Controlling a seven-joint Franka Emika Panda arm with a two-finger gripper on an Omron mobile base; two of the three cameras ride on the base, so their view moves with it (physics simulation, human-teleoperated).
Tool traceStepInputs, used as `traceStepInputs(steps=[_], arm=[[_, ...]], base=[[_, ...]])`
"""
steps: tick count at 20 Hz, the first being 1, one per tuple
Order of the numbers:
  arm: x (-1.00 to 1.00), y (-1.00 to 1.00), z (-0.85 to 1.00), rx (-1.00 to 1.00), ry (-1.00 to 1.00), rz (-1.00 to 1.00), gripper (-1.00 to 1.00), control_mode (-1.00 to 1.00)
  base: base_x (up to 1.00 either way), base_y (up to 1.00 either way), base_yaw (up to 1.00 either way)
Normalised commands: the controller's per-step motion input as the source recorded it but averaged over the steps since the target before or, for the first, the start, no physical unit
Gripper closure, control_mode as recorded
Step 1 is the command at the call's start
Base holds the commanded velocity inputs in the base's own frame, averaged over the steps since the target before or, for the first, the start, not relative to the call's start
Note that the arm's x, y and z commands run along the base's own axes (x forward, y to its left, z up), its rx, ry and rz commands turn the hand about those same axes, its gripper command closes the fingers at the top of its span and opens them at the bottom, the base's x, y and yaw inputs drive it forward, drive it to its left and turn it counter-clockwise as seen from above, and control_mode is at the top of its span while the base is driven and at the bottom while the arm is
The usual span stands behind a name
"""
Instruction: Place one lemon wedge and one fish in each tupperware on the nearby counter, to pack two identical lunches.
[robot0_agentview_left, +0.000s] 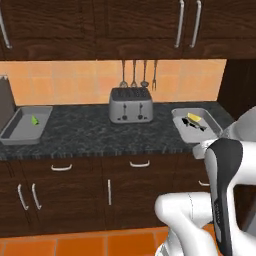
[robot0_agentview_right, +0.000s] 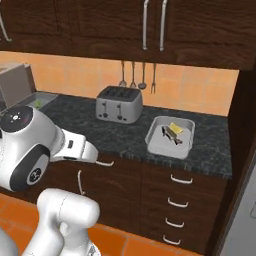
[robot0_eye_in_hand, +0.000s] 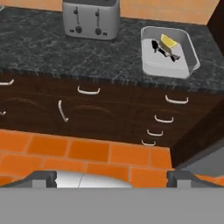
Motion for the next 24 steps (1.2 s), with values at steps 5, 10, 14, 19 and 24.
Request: traceStepInputs(steps=[5,10,14,19,24], arm=[[0.0,0.0,0.0,0.0,0.0,0.0,-1.0,1.0],[0.0,0.0,0.0,0.0,0.0,0.0,-1.0,1.0],[0.0,0.0,0.0,0.0,0.0,0.0,-1.0,1.0],[0.0,0.0,0.0,0.0,0.0,0.0,-1.0,1.0],[0.0,0.0,0.0,0.0,0.0,0.0,-1.0,1.0]], base=[[-0.09,-1.0,-0.23],[0.0,-1.0,-0.24],[0.0,-1.0,-0.19],[0.04,-1.0,-0.14],[0.07,-0.94,-0.07]])
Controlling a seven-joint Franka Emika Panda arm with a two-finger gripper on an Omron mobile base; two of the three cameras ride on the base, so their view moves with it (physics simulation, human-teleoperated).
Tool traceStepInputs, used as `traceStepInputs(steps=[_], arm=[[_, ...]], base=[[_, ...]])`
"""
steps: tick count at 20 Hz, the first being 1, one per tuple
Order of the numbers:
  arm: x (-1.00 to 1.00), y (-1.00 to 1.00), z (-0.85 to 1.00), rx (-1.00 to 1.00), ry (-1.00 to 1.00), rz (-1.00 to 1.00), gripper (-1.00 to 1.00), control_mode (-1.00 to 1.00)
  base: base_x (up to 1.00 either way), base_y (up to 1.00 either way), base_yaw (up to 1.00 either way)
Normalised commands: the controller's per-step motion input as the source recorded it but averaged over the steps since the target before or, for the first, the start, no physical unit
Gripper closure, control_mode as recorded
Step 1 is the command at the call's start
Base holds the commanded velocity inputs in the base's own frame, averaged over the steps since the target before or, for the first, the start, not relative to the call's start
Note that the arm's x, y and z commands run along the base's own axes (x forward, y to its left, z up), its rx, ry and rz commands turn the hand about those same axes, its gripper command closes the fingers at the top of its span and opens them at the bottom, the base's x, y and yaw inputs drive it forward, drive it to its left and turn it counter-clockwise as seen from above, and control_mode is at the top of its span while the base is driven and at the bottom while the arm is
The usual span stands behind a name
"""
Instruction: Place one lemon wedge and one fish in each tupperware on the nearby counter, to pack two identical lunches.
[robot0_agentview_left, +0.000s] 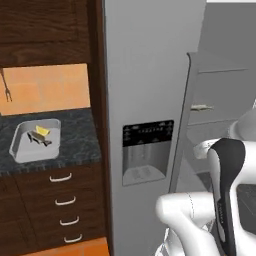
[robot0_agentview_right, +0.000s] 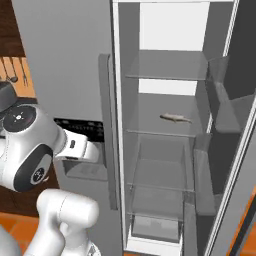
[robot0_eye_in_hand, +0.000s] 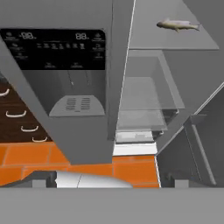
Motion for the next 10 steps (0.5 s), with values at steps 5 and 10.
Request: traceStepInputs(steps=[5,10], arm=[[0.0,0.0,0.0,0.0,0.0,0.0,-1.0,1.0],[0.0,0.0,0.0,0.0,0.0,0.0,-1.0,1.0]], base=[[0.17,-0.7,-0.01],[0.41,-0.05,0.01]])
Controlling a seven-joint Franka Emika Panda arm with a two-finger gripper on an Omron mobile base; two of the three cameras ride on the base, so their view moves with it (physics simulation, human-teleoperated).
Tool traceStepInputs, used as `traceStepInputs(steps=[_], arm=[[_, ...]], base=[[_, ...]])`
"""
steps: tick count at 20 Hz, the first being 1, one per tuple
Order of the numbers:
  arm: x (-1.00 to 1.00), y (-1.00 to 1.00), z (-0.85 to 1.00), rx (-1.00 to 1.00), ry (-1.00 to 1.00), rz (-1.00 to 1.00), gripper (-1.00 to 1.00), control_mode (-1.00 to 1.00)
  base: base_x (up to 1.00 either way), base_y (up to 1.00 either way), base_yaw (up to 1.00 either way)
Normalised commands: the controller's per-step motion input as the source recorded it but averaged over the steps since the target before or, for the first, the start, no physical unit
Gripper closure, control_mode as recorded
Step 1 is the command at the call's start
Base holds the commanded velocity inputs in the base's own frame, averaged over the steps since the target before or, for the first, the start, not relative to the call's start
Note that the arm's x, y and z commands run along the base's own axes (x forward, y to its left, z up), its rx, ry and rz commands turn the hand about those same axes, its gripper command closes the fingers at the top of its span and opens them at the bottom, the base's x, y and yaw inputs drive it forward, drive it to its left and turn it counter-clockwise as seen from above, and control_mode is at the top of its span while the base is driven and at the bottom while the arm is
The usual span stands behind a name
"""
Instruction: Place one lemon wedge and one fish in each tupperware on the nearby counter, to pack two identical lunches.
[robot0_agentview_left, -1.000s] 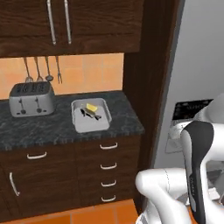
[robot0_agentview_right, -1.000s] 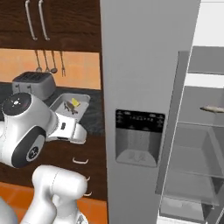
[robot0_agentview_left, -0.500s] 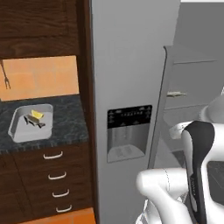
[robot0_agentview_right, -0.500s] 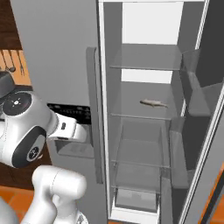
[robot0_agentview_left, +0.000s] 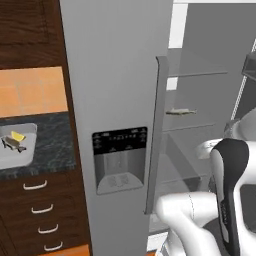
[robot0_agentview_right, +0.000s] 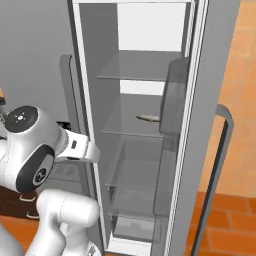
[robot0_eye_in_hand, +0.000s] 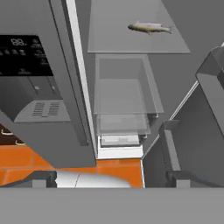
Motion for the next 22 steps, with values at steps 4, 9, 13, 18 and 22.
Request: traceStepInputs(steps=[4,9,13,18,22], arm=[[0.0,0.0,0.0,0.0,0.0,0.0,-1.0,1.0],[0.0,0.0,0.0,0.0,0.0,0.0,-1.0,1.0],[0.0,0.0,0.0,0.0,0.0,0.0,-1.0,1.0],[0.0,0.0,0.0,0.0,0.0,0.0,-1.0,1.0],[0.0,0.0,0.0,0.0,0.0,0.0,-1.0,-1.0]], base=[[0.54,0.0,0.05],[0.34,-0.41,0.05],[0.27,-0.45,0.07],[0.27,-0.13,0.08],[0.0,0.0,0.0]])
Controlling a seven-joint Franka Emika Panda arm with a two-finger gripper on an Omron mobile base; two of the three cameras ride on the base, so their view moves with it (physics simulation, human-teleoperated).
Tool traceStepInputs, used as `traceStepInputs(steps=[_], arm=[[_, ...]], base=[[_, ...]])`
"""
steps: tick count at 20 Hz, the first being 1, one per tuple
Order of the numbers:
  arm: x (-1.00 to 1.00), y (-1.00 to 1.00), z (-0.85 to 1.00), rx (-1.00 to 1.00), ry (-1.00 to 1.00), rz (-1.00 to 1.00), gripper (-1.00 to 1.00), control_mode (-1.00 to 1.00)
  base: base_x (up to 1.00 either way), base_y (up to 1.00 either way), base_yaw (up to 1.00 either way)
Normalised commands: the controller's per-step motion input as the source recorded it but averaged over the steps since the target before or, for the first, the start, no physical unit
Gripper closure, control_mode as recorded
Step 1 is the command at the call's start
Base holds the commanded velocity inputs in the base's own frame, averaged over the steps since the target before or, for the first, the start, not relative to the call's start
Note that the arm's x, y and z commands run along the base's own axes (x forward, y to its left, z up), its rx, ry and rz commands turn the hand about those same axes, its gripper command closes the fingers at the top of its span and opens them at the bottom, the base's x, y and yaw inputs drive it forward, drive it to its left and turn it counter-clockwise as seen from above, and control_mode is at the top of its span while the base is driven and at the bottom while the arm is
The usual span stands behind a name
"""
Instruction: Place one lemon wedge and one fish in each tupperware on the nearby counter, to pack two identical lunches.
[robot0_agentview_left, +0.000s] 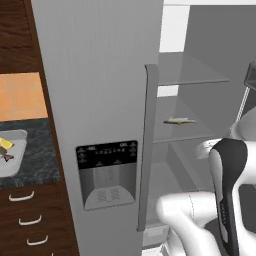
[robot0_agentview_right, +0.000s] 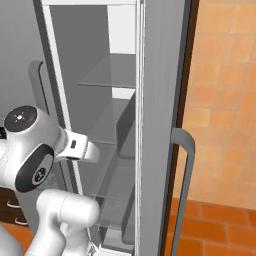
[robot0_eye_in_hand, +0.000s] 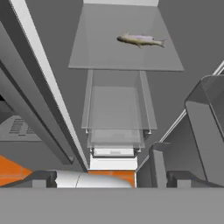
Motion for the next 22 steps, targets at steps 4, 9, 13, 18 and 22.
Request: traceStepInputs(steps=[4,9,13,18,22], arm=[[0.16,0.08,-0.46,-0.05,-0.06,0.09,-1.0,-1.0],[0.48,0.24,-0.55,-0.15,-0.26,0.35,-1.0,-1.0],[0.26,-0.06,-0.15,-0.09,-0.38,0.47,-1.0,-1.0],[0.36,-0.28,-0.32,-0.05,-0.14,0.29,-1.0,-1.0],[0.75,0.0,-0.55,-0.16,0.04,0.18,-1.0,-1.0]], base=[[0.0,0.0,0.0],[0.0,0.0,0.0],[0.0,0.0,0.0],[0.0,0.0,0.0],[0.0,0.0,0.0]])
